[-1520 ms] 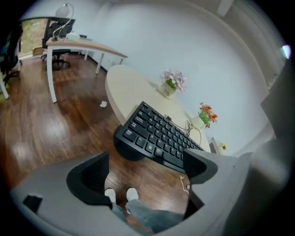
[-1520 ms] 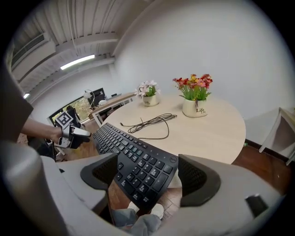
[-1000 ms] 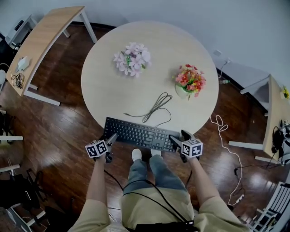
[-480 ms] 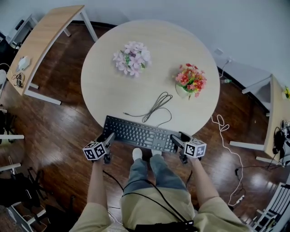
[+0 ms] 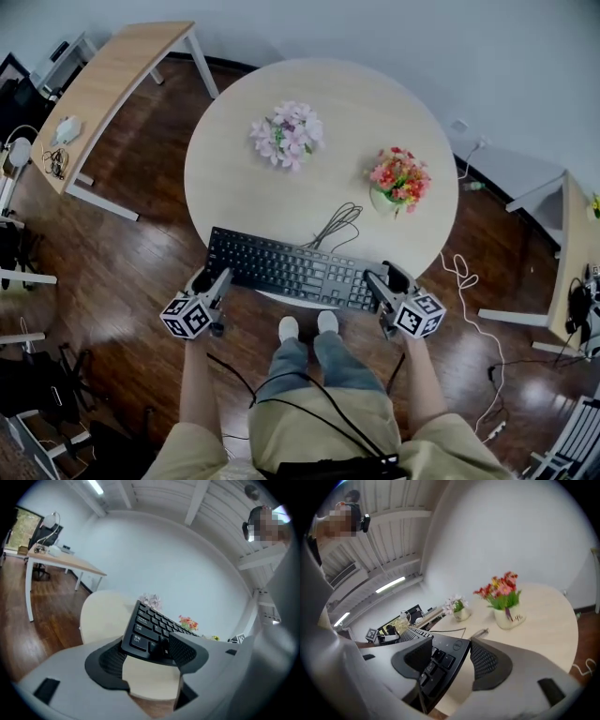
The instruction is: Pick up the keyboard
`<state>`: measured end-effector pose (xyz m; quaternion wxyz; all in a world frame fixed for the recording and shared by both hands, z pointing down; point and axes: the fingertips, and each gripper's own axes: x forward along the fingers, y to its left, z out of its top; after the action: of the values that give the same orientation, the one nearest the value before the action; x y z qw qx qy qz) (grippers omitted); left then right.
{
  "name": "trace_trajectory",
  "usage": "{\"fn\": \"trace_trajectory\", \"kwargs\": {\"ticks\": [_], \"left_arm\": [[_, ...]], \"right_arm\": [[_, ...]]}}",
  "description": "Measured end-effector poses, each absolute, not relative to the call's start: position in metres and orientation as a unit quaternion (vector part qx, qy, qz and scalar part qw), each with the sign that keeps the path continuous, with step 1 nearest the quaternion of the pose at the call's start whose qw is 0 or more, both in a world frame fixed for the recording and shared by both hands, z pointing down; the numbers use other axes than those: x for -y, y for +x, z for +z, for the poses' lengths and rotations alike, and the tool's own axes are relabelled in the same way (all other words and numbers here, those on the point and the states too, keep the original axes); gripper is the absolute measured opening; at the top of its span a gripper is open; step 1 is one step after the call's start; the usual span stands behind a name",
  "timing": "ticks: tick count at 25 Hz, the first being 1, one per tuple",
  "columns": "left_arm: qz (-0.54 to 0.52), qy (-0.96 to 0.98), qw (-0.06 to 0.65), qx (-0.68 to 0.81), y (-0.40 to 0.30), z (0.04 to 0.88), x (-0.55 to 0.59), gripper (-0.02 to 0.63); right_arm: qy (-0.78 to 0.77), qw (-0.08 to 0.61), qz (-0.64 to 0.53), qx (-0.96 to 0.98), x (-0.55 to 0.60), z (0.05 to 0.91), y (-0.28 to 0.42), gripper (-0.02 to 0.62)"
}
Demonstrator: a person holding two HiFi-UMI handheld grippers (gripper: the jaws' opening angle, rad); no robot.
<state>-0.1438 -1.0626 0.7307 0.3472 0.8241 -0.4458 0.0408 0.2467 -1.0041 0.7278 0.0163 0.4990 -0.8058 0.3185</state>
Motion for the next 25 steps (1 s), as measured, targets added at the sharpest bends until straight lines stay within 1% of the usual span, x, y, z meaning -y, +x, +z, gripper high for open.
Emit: {"fn": "trace_trajectory", "kwargs": {"ticks": [5,9,12,15,18,25], "left_arm": [[-0.032,0.853,0.251,0.456,-0.152,0.625,1.086,0.27],[-0.075,0.869,0.167,0.46,-0.157,0.539,1.088,0.27],[-0.092,0.877,0.103,0.46,-0.157,0.484,1.084,0.27],[-0.092,0.883,0.052,0.457,-0.154,0.453,1.078,0.27],[-0.092,0.886,0.033,0.454,-0.151,0.442,1.075,0.27],[-0.103,0.886,0.03,0.452,-0.153,0.436,1.07,0.27]], "right_arm": [[0.497,-0.016,0.178,0.849,1.039,0.611,0.244,0.259],[0.485,-0.078,0.113,0.863,1.045,0.528,0.241,0.259],[0.489,-0.105,0.068,0.864,1.044,0.485,0.243,0.259],[0.501,-0.109,0.033,0.858,1.047,0.466,0.248,0.259],[0.5,-0.12,0.028,0.857,1.046,0.459,0.251,0.259],[0.491,-0.13,0.016,0.861,1.039,0.448,0.247,0.258]]}}
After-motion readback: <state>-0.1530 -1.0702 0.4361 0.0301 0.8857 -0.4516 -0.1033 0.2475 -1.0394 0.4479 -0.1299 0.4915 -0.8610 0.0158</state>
